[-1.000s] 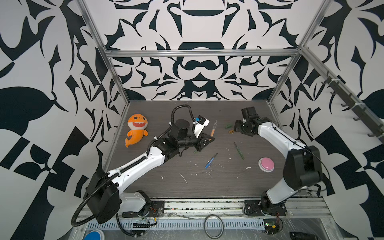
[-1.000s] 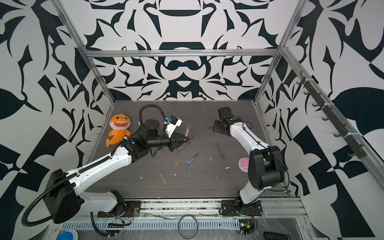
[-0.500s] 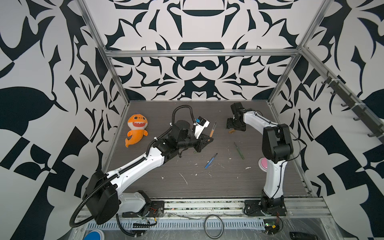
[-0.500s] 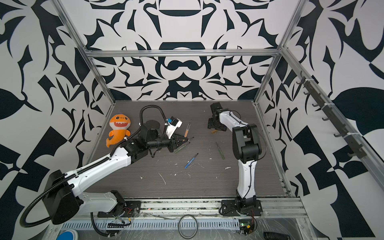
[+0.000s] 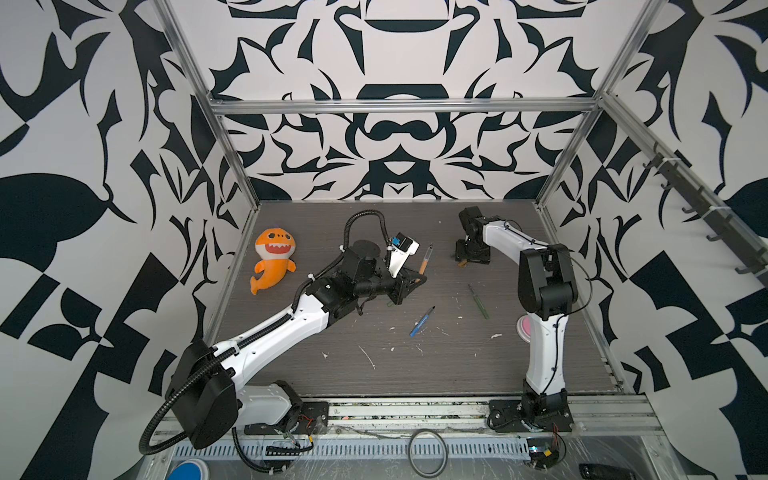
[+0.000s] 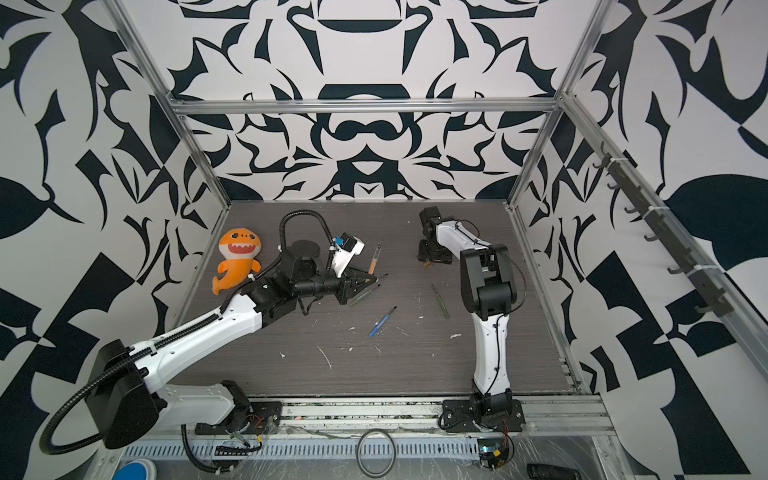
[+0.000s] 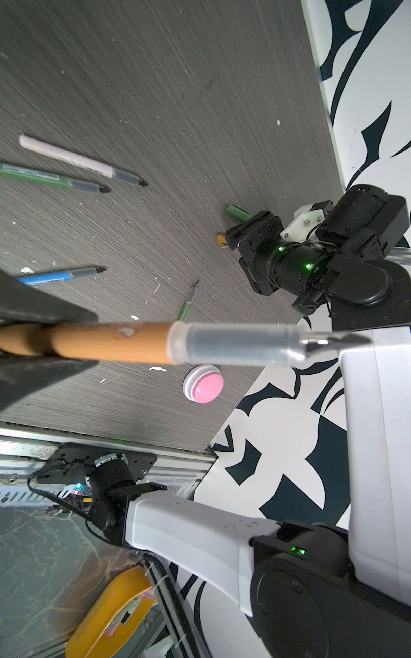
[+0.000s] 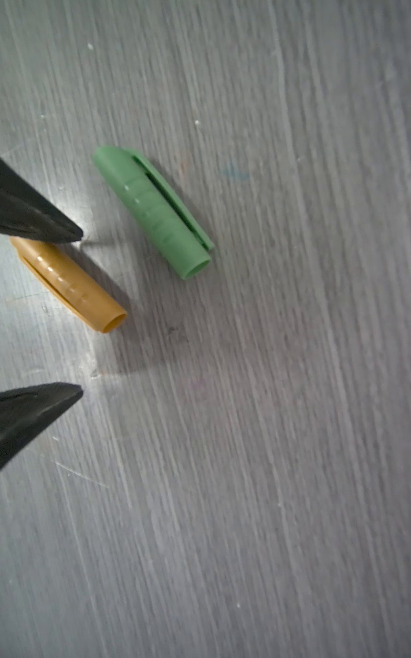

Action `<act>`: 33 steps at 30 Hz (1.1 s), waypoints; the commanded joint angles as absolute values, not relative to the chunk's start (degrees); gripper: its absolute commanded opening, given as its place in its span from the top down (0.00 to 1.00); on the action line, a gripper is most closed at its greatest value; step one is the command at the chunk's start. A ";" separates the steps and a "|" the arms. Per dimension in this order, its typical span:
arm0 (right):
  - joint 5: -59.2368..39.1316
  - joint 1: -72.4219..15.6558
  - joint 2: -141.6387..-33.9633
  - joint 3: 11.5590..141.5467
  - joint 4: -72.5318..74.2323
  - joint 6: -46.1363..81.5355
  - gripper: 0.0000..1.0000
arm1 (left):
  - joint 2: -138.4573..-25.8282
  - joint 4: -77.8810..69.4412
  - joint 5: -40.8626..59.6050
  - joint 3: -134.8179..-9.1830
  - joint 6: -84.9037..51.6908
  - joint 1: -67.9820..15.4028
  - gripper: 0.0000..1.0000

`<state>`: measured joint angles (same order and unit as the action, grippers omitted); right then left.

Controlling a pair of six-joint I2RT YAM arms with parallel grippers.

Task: Insert the pens into the pen caps
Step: 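Hold the tan pen upright with the left gripper while the right grasps the tan cap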

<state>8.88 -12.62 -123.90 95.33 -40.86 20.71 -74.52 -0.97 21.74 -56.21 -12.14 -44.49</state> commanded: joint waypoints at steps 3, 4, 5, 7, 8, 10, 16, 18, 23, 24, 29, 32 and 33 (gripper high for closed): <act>9.61 -12.49 -118.83 90.05 -40.88 19.60 0.36 | -73.48 -0.05 22.32 -57.76 -11.78 -44.57 0.84; 9.62 -12.31 -117.89 88.75 -40.59 19.46 0.37 | -73.48 -0.09 22.31 -57.83 -11.80 -44.56 0.84; 9.70 -12.09 -117.00 87.39 -40.15 19.14 0.37 | -73.47 -0.04 22.28 -57.80 -11.83 -44.58 0.84; 9.89 -11.34 -115.77 85.36 -39.60 18.82 0.37 | -73.48 -0.09 22.43 -57.75 -11.89 -44.56 0.84; 9.93 -10.74 -115.22 84.57 -39.55 18.51 0.37 | -73.47 -0.09 22.65 -57.79 -11.97 -44.58 0.84; 9.34 -9.59 -114.64 83.51 -39.08 17.69 0.38 | -73.48 -0.17 22.98 -57.79 -12.17 -44.56 0.84; 7.62 -7.28 -116.67 86.62 -39.58 16.85 0.39 | -73.48 -0.35 22.94 -57.74 -12.29 -44.65 0.84; 5.71 -7.12 -118.08 89.12 -39.64 16.74 0.40 | -73.46 -0.34 22.90 -57.68 -12.30 -44.65 0.84; 2.93 -7.22 -121.25 94.38 -40.76 16.91 0.41 | -73.83 -0.18 22.61 -57.63 -12.19 -44.74 0.84; 2.82 -7.15 -121.60 94.95 -40.82 16.96 0.41 | -73.84 -0.14 22.54 -57.72 -12.11 -44.77 0.84; 3.31 -7.13 -119.08 94.91 -42.10 16.62 0.48 | -74.25 0.00 22.50 -57.73 -12.03 -44.74 0.84; 1.82 -7.12 -114.94 92.30 -40.52 16.45 0.53 | -74.36 0.00 22.70 -57.83 -12.08 -44.75 0.84; 0.68 -7.12 -114.27 92.24 -40.52 16.07 0.54 | -74.42 0.00 22.93 -57.88 -12.13 -44.78 0.84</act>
